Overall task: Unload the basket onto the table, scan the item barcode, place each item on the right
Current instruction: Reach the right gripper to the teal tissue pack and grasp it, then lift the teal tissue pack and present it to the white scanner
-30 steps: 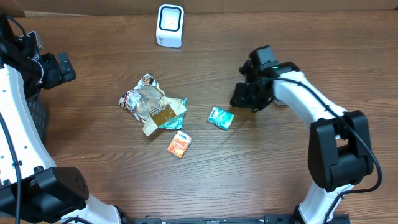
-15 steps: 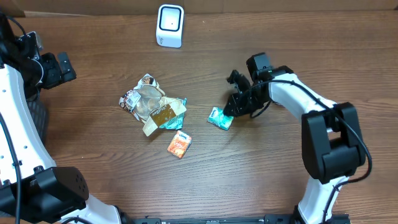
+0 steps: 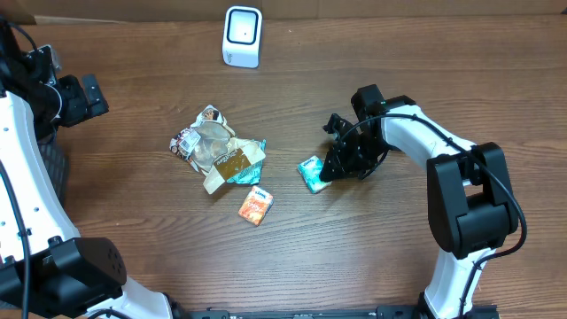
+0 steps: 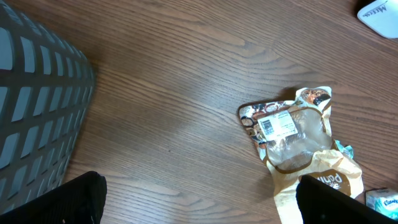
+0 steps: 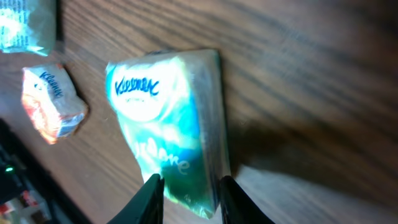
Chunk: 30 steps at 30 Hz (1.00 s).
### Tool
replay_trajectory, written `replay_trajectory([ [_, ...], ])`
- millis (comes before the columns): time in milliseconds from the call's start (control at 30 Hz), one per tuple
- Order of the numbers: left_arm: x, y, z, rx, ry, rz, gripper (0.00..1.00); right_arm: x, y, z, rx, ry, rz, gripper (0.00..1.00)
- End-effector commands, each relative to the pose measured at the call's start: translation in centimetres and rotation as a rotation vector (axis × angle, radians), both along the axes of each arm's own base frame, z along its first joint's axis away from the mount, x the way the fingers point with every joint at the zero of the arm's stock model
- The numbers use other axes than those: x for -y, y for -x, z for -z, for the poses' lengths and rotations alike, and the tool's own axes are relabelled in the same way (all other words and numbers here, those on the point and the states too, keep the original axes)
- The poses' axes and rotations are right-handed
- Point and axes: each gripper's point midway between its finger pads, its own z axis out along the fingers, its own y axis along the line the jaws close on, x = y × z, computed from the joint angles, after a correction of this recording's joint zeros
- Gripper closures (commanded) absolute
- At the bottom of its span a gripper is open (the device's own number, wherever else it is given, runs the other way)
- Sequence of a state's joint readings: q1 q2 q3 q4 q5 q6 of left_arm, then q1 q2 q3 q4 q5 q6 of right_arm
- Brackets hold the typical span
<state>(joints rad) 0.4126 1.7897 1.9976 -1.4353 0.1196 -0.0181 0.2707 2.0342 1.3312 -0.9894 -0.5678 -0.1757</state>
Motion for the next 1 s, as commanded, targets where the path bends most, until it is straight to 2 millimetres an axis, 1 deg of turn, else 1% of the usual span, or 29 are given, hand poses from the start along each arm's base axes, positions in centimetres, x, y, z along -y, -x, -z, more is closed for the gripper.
replay_trajectory([
  [0, 0.1, -0.1, 0.2, -0.003, -0.003, 0.023, 0.0, -0.5, 0.5, -0.1, -0.052, -0.02, 0.039, 0.71],
  [200, 0.3, -0.2, 0.2, -0.003, -0.003, 0.03, 0.0, -0.2, 0.5, 0.1, -0.097, 0.021, 0.113, 0.7],
  [300, 0.3, -0.2, 0.2, -0.003, -0.003, 0.029, 0.0, 1.0, 0.9, 1.2, -0.121, 0.11, 0.165, 0.71],
  [400, 0.3, -0.1, 0.2, -0.003, -0.003, 0.028, 0.0, 1.2, 1.6, 2.0, -0.132, 0.114, 0.165, 0.71],
  [433, 0.4, -0.2, 0.2, -0.003, -0.002, 0.032, 0.0, 1.2, 1.8, 2.7, -0.121, 0.11, 0.165, 0.71],
  [500, 0.4, -0.2, 0.2, -0.003, -0.003, 0.031, 0.0, 1.2, 1.6, 3.0, -0.106, 0.104, 0.166, 0.76],
  [533, 0.4, -0.2, 0.2, -0.003, -0.003, 0.031, 0.0, 1.1, 1.5, 3.1, -0.1, 0.102, 0.167, 0.82],
  [600, 0.4, -0.2, 0.2, -0.003, -0.003, 0.031, 0.0, 1.1, 1.1, 3.1, -0.089, 0.097, 0.173, 0.96],
  [667, 0.4, -0.2, 0.2, -0.003, -0.003, 0.031, 0.01, 0.9, 0.8, 3.0, -0.088, 0.096, 0.19, 0.96],
  [733, 0.4, -0.2, 0.2, -0.003, -0.003, 0.031, 0.0, 0.3, 0.6, 2.1, -0.1, 0.054, 0.193, 0.96],
  [800, 0.4, -0.2, 0.2, -0.003, -0.003, 0.031, 0.0, -0.6, 0.3, 0.4, -0.119, -0.005, 0.194, 0.96],
  [867, 0.4, -0.2, 0.2, -0.003, -0.003, 0.032, 0.0, -1.8, 0.0, -2.1, -0.131, -0.087, 0.187, 0.96],
  [933, 0.4, -0.2, 0.2, -0.003, -0.003, 0.032, 0.0, -3.4, -0.4, -5.7, -0.13, -0.22, 0.164, 0.96],
  [967, 0.4, -0.2, 0.2, -0.003, -0.003, 0.032, 0.0, -4.2, -0.5, -7.7, -0.125, -0.304, 0.147, 0.96],
])
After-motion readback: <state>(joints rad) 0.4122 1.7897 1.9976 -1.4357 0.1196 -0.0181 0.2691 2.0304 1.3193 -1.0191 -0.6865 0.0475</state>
